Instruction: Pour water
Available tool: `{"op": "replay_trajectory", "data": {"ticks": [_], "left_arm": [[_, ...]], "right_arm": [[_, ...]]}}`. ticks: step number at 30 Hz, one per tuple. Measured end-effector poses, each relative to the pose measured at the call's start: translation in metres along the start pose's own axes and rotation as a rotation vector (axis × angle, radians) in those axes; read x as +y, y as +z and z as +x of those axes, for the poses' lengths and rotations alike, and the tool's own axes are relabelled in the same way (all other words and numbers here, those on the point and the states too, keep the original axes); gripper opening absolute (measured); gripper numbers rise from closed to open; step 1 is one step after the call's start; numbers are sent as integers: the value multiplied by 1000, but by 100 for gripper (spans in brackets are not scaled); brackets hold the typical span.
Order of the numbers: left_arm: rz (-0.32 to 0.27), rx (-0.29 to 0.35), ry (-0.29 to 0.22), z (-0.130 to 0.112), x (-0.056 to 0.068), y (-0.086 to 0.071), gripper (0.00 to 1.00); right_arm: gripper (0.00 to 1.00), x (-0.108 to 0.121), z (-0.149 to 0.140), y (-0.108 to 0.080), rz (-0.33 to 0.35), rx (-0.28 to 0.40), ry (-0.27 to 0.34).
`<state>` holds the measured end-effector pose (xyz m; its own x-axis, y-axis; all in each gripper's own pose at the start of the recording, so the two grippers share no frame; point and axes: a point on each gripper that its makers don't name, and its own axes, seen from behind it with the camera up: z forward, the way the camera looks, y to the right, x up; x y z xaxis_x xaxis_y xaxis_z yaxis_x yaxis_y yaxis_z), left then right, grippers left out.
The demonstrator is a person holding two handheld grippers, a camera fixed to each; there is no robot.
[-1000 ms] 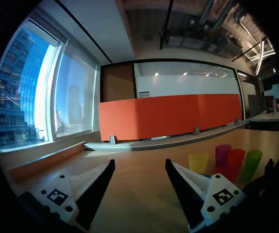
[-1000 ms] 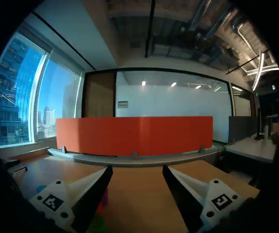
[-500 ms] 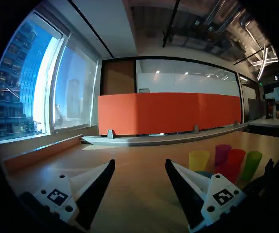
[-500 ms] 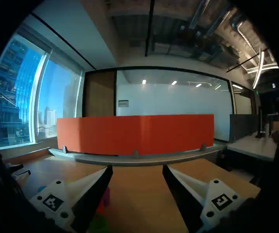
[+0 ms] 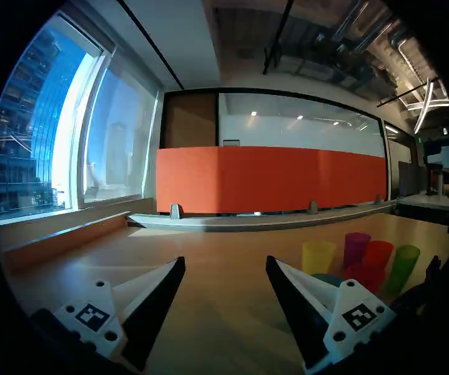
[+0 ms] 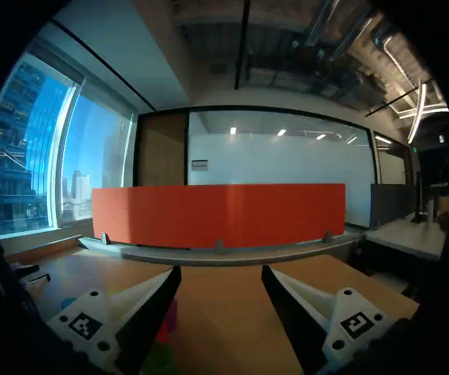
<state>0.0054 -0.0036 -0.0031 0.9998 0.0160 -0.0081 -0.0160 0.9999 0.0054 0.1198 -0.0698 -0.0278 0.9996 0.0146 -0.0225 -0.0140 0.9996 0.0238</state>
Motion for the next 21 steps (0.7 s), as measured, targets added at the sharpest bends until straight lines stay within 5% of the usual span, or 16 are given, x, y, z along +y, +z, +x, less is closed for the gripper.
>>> {"op": "replay_trajectory", "data": {"ticks": [11,21], "left_arm": [[-4,-3,2,-1,1,1,96],[-3,-4,2,-1,1,0,96]], "right_arm": [[99,3,-1,-5,-3,6,-14],[100,12,-6,-6,-21,31,-97]]}}
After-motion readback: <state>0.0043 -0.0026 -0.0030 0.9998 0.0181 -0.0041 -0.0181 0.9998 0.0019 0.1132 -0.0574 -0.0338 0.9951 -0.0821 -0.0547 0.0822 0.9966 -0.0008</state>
